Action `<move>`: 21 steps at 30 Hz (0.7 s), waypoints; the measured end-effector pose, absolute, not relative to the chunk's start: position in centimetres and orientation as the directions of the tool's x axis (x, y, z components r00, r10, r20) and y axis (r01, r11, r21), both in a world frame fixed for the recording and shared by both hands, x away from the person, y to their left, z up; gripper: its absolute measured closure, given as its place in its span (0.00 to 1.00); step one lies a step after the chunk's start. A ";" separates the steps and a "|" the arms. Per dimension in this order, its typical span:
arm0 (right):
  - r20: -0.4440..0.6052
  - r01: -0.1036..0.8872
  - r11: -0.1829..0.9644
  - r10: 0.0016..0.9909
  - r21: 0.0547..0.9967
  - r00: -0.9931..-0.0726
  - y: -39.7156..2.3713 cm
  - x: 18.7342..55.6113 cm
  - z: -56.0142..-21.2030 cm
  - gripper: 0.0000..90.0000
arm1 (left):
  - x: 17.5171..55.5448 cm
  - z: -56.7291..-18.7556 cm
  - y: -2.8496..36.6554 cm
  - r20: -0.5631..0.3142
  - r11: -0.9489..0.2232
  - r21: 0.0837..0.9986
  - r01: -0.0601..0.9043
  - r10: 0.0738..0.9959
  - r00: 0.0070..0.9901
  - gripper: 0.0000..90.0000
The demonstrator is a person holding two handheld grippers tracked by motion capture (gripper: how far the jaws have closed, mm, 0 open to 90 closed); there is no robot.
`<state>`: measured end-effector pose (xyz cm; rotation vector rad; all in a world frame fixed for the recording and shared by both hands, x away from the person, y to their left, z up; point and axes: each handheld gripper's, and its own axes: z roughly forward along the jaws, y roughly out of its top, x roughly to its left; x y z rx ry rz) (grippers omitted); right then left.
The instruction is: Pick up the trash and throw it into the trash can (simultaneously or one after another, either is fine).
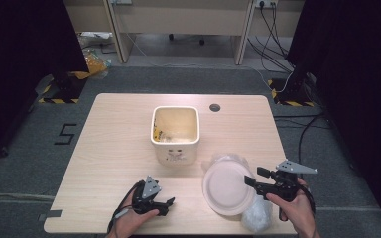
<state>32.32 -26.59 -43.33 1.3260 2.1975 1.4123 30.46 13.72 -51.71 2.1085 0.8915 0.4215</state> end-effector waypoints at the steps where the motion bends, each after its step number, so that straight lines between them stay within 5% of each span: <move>1: 0.273 0.570 0.136 0.773 0.811 -0.573 -26.6 32.3 -43.3 0.35 | 30.5 -51.7 13.1 0.001 -0.448 0.775 0.446 0.706 0.708 0.18; 21: 0.287 0.591 0.134 0.776 0.796 -0.562 -26.5 33.5 -43.8 0.37 | 32.6 -51.6 7.1 0.000 -0.487 0.774 0.405 0.640 0.768 0.18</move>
